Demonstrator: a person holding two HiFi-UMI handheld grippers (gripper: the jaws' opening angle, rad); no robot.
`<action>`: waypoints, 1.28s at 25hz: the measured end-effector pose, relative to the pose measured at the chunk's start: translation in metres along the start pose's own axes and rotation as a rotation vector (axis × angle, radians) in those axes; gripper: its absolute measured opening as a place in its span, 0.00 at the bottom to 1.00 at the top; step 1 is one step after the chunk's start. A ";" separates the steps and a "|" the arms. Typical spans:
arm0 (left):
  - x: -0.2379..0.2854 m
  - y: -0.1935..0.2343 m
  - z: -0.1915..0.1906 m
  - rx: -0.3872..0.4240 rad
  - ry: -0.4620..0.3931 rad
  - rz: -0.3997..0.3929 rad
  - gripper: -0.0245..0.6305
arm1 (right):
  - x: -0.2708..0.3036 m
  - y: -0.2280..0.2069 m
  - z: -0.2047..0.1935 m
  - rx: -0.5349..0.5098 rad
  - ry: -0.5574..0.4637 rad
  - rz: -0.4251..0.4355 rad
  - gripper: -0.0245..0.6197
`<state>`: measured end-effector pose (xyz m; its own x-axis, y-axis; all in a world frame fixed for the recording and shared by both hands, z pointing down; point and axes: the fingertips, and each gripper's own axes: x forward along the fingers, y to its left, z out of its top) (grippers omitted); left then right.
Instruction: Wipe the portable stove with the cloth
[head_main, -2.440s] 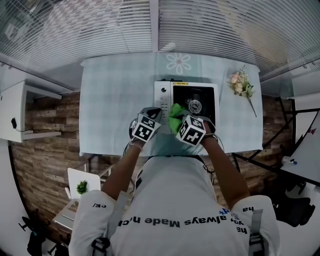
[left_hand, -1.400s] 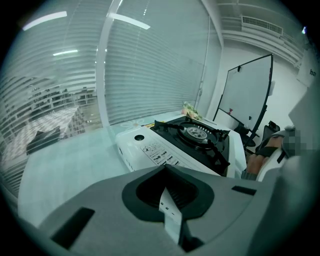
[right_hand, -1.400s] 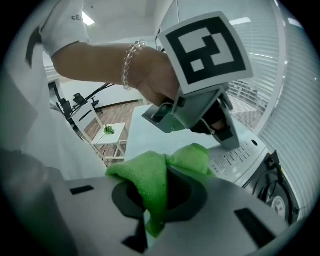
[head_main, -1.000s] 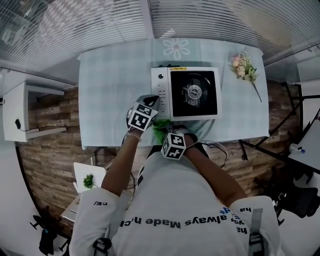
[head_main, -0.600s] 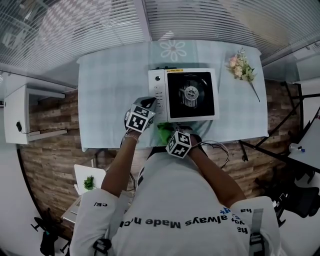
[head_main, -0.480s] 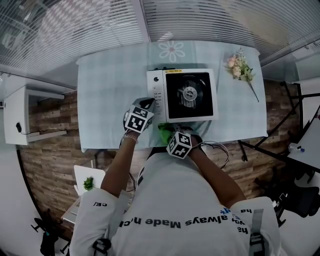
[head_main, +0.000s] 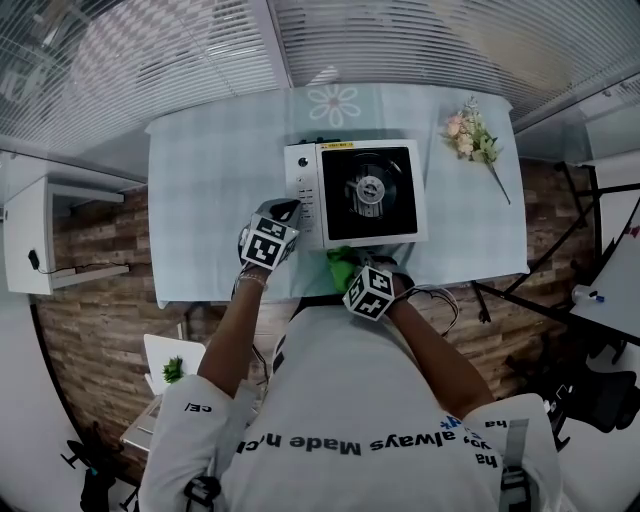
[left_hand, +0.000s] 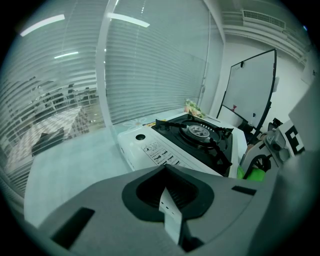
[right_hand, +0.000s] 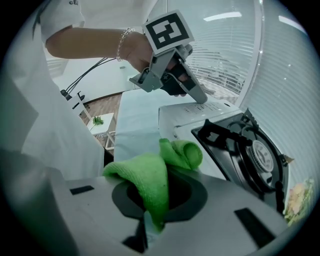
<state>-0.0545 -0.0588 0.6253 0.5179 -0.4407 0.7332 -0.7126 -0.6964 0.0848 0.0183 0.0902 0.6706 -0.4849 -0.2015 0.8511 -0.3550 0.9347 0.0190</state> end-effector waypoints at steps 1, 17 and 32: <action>0.000 0.000 0.000 -0.001 0.000 0.001 0.06 | -0.002 -0.001 -0.002 0.001 0.002 -0.002 0.08; 0.000 -0.001 0.000 0.022 0.022 0.009 0.05 | -0.027 -0.022 -0.043 0.064 0.034 -0.031 0.08; 0.001 0.000 0.000 0.027 0.051 0.023 0.05 | -0.056 -0.045 -0.089 0.134 0.060 -0.072 0.08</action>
<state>-0.0543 -0.0587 0.6259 0.4758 -0.4278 0.7685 -0.7110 -0.7014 0.0497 0.1324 0.0854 0.6687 -0.4070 -0.2447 0.8801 -0.4927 0.8701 0.0141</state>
